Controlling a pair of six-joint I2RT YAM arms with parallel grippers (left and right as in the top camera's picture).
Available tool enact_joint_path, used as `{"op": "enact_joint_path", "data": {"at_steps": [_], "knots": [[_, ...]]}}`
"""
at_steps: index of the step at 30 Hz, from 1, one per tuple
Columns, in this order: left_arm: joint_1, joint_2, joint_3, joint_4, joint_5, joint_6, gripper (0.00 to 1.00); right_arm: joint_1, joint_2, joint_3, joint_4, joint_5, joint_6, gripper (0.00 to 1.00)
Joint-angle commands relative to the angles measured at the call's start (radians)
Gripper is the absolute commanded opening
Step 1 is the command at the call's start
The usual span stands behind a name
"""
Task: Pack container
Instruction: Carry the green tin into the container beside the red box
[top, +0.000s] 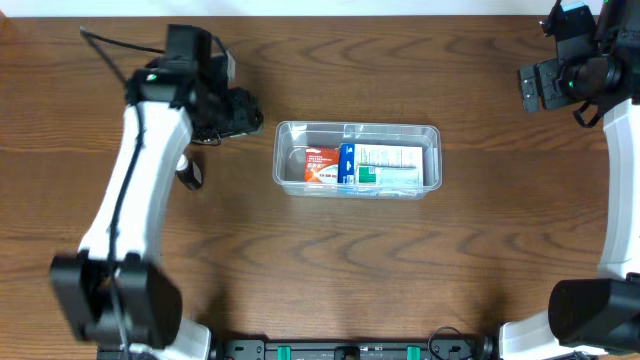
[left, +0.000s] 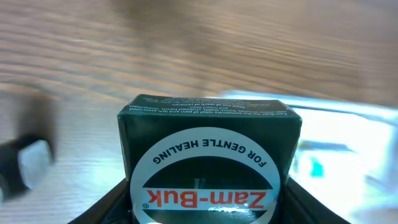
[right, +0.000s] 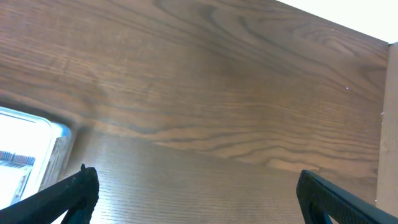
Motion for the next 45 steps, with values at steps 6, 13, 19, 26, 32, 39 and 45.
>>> {"op": "enact_joint_path", "data": {"at_steps": [6,13,19,26,32,39,45], "knots": [[-0.144,-0.037,0.006,-0.035,0.133,0.002,0.53,-0.003,-0.002,0.000,0.000,-0.001,0.012,0.99],[-0.324,0.041,0.001,-0.006,-0.059,-0.086,0.53,-0.003,-0.002,0.000,-0.001,-0.001,0.012,0.99],[-0.401,0.124,0.001,0.015,-0.206,-0.156,0.53,-0.003,-0.002,0.000,0.000,-0.001,0.012,0.99],[-0.415,0.220,0.000,0.040,-0.251,-0.198,0.53,-0.003,-0.002,0.000,0.000,0.000,0.012,0.99],[-0.415,0.295,0.000,0.055,-0.252,-0.209,0.53,-0.003,-0.002,0.000,0.000,-0.001,0.012,0.99],[-0.415,0.363,0.000,0.066,-0.251,-0.212,0.54,-0.003,-0.002,0.000,0.000,0.000,0.012,0.99],[-0.415,0.371,0.000,0.079,-0.251,-0.212,0.71,-0.003,-0.002,0.000,0.000,-0.001,0.012,0.99]]}}
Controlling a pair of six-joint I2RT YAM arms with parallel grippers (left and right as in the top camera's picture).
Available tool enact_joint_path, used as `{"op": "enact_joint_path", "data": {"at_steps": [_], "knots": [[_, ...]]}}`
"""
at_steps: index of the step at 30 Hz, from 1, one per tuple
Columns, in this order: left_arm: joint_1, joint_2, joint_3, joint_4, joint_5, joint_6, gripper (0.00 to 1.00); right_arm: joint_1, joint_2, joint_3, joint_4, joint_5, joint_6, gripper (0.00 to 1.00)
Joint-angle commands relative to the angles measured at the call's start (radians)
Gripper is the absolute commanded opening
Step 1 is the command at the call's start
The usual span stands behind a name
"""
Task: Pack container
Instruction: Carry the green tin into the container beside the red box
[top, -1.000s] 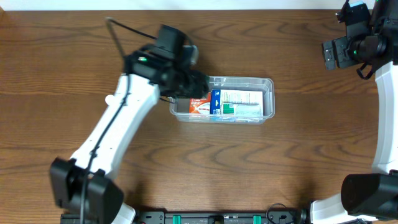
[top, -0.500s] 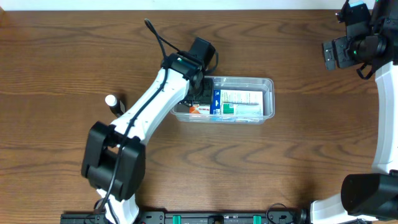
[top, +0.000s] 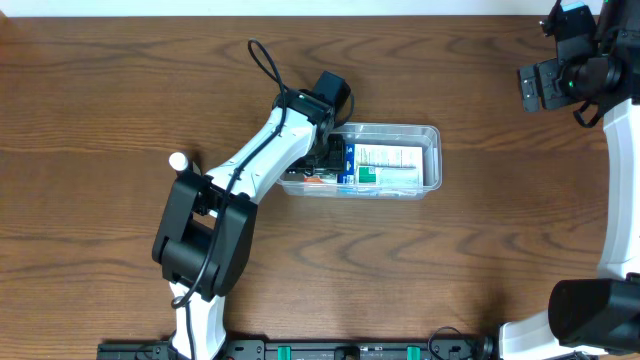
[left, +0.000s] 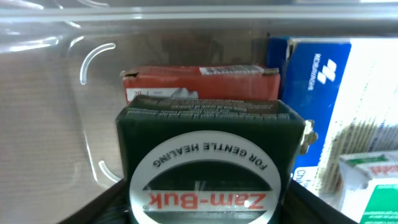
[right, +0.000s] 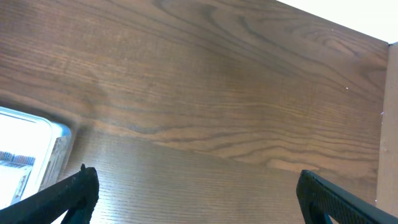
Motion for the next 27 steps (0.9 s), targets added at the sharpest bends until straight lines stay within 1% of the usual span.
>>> {"op": "enact_joint_path", "data": {"at_steps": [1,6,16,21,27], "knots": [[-0.001,0.008,0.000,0.004,-0.015,-0.004,0.74,-0.003,-0.002,0.000,0.000,-0.001,0.012,0.99],[-0.001,0.008,0.000,0.005,-0.002,-0.003,0.76,-0.003,-0.002,0.000,0.000,-0.001,0.012,0.99],[-0.001,-0.003,0.005,0.004,0.038,0.002,0.77,-0.003,-0.002,0.000,0.000,-0.001,0.012,0.99],[-0.001,-0.039,0.010,0.005,0.038,0.020,0.77,-0.003,-0.002,0.000,0.000,-0.001,0.012,0.99],[-0.001,-0.123,0.010,-0.003,0.038,0.032,0.77,-0.003,-0.002,0.000,0.000,-0.001,0.012,0.99]]}}
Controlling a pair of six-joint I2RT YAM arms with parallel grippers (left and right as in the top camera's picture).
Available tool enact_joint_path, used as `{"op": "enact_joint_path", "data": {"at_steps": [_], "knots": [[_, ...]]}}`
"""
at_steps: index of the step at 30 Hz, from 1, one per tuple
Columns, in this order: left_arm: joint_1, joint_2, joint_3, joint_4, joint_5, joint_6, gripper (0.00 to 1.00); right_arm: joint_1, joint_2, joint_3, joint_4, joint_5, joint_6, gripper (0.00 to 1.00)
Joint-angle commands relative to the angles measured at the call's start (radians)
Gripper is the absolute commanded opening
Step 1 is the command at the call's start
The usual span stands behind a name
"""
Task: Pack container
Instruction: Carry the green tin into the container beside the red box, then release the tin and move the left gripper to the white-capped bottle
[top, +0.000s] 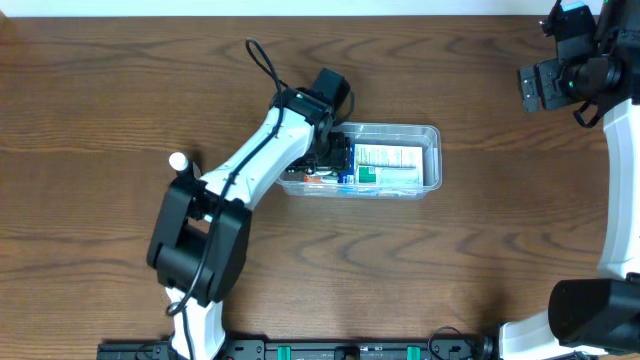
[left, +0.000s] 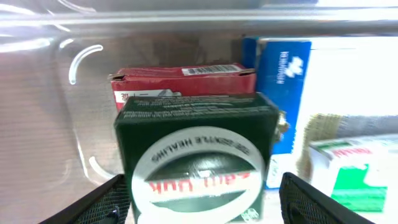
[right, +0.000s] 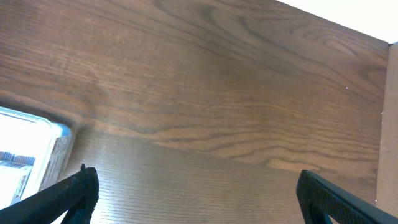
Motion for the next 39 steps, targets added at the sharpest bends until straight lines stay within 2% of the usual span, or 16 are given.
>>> {"op": "enact_joint_path", "data": {"at_steps": [1,7,10,13,16,26,30,31,39], "knots": [[0.000,-0.095,0.010,-0.009,-0.001,0.024,0.77,-0.003,-0.002,0.000,0.000,-0.001,0.012,0.99],[0.000,-0.229,0.010,-0.048,-0.016,0.044,0.76,-0.003,-0.002,0.000,0.000,-0.001,0.012,0.99],[0.014,-0.314,0.010,-0.138,-0.124,0.050,0.77,-0.003,-0.002,0.000,0.000,-0.001,0.012,0.98],[0.053,-0.379,0.010,-0.221,-0.194,0.067,0.77,-0.003,-0.002,0.000,0.000,-0.001,0.012,0.99],[0.129,-0.418,0.009,-0.274,-0.205,0.101,0.77,-0.003,-0.002,0.000,0.000,-0.001,0.012,0.99],[0.403,-0.407,-0.037,-0.286,-0.203,0.148,0.78,-0.003,-0.002,0.000,0.000,-0.001,0.012,0.99],[0.478,-0.397,-0.063,-0.281,-0.204,0.198,0.78,-0.003,-0.002,0.000,0.000,-0.001,0.012,0.99],[0.495,-0.394,-0.071,-0.273,-0.204,0.212,0.82,-0.003,-0.002,0.000,0.000,-0.001,0.012,0.99],[0.590,-0.308,-0.087,-0.218,-0.184,0.234,0.85,-0.003,-0.002,0.000,0.000,-0.001,0.012,0.99]]}}
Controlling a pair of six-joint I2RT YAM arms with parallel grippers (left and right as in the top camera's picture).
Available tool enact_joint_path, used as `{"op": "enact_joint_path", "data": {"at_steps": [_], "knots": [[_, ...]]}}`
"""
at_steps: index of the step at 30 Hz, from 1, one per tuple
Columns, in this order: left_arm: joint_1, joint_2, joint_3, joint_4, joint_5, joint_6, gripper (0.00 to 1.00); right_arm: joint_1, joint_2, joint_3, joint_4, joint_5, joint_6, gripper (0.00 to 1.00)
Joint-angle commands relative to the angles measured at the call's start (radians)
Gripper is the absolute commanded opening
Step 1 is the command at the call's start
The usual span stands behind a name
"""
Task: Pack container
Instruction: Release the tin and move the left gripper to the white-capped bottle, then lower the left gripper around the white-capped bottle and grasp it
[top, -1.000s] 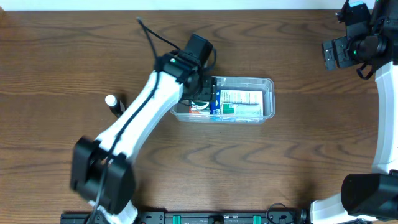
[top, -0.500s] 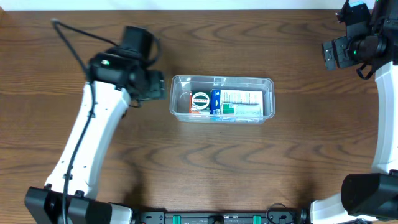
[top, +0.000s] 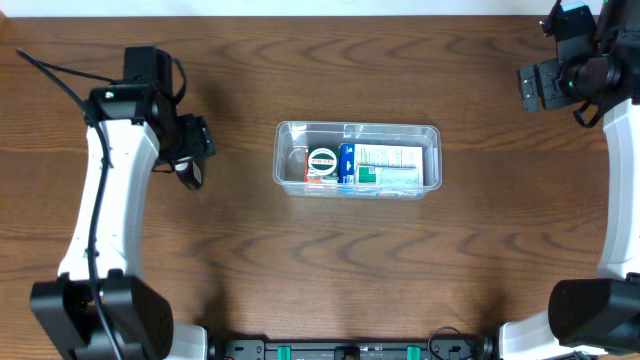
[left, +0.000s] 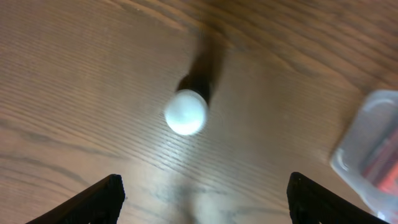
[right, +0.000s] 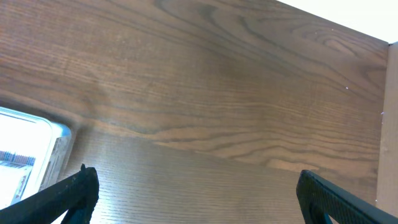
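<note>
A clear plastic container (top: 430, 135) sits mid-table. A green Zam-Buk box (top: 322, 162) lies at its left end on a red box, next to a blue box (top: 347, 163) and a white-and-green box (top: 390, 167). A small dark bottle with a white cap (left: 186, 112) stands on the wood at the left, also in the overhead view as the bottle (top: 190, 178). My left gripper (top: 192, 155) hovers over it, open and holding nothing; the wrist view shows the left gripper (left: 202, 211) with its fingers spread wide. My right gripper (top: 545, 85) is open at the far right, seen from the wrist as the right gripper (right: 202, 199).
The container's corner (left: 373, 143) shows at the right of the left wrist view, and another corner (right: 25, 155) at the left of the right wrist view. The table's back edge (right: 348, 25) runs behind my right arm. Bare brown wood surrounds the container.
My left gripper has left the container without the Zam-Buk box, which now lies on the red box. The gripper is now open over the white-capped bottle at the left. The right arm has not moved.
My left gripper held the Zam-Buk box over the table at the left. Then it held the box inside the container's left end above the red box, and then its fingers had spread there. Now the box rests in the container and the gripper is over the bottle.
</note>
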Motion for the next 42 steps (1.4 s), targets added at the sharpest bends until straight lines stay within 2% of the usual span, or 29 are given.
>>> {"op": "enact_joint_path", "data": {"at_steps": [1,13,15,18,20,30,42], "knots": [[0.025,0.058,-0.010,0.012,0.000,0.030,0.85,-0.003,-0.002,0.000,0.000,-0.001,0.011,0.99],[0.030,0.212,-0.010,0.041,0.003,0.030,0.83,-0.003,-0.002,0.000,0.000,-0.001,0.011,0.99],[0.030,0.216,-0.010,0.050,0.003,0.030,0.80,-0.003,-0.002,0.000,0.000,-0.001,0.011,0.99],[0.030,0.216,-0.010,0.066,0.003,0.029,0.66,-0.003,-0.002,0.000,0.000,-0.001,0.011,0.99],[0.030,0.216,-0.010,0.071,0.003,0.029,0.61,-0.003,-0.002,0.000,0.000,-0.001,0.011,0.99],[0.030,0.216,-0.011,0.075,0.003,0.029,0.60,-0.003,-0.002,0.000,0.000,-0.001,0.011,0.99],[0.030,0.216,-0.011,0.075,0.007,0.026,0.53,-0.003,-0.002,0.000,-0.001,-0.001,0.011,0.99]]}}
